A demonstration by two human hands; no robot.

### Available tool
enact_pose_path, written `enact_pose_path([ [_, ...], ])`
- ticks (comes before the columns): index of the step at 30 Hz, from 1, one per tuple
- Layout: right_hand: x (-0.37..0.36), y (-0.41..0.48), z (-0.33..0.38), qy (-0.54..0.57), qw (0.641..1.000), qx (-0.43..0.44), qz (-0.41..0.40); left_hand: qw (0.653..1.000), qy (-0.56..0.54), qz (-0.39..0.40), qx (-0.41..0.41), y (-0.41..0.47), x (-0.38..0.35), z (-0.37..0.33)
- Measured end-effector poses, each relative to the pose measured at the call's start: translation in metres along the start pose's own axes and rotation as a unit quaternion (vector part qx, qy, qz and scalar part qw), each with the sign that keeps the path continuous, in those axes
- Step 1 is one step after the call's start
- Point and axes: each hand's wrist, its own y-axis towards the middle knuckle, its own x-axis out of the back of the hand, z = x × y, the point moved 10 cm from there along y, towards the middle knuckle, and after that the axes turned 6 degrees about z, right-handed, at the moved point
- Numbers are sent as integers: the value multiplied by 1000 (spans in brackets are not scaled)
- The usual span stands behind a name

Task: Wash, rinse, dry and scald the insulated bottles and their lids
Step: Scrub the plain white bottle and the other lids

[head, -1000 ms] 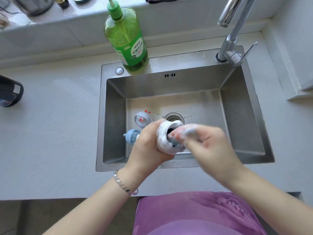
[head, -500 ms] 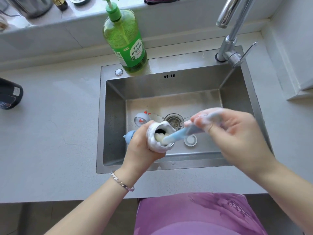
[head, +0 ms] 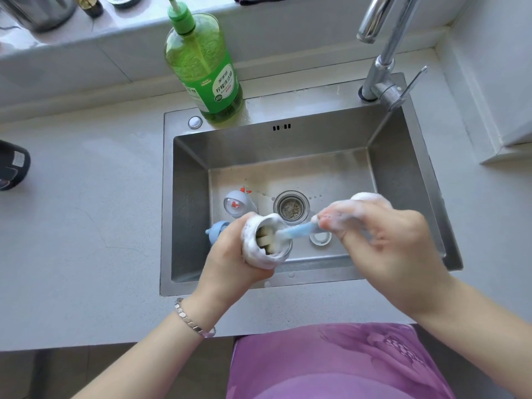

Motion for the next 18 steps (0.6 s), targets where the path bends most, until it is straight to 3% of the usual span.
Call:
enact_pose_path([
  [3,-16,6,-12,90,991,-90,34,1000,-4,20,20,1,-6,3],
  [5,-22,13,-15,129,986,-99,28,999,-1,42,31,0,-12,9],
  [11,-4,14,-5,8,1000,5,-15,999,7,25,22,2,-1,8],
  [15,-11,3,-2,26,999,-36,-17,997,11,42,68,0,-3,18],
  [18,-16,18,-12,78,991,-105,25,995,1,67,77,-3,-11,17],
])
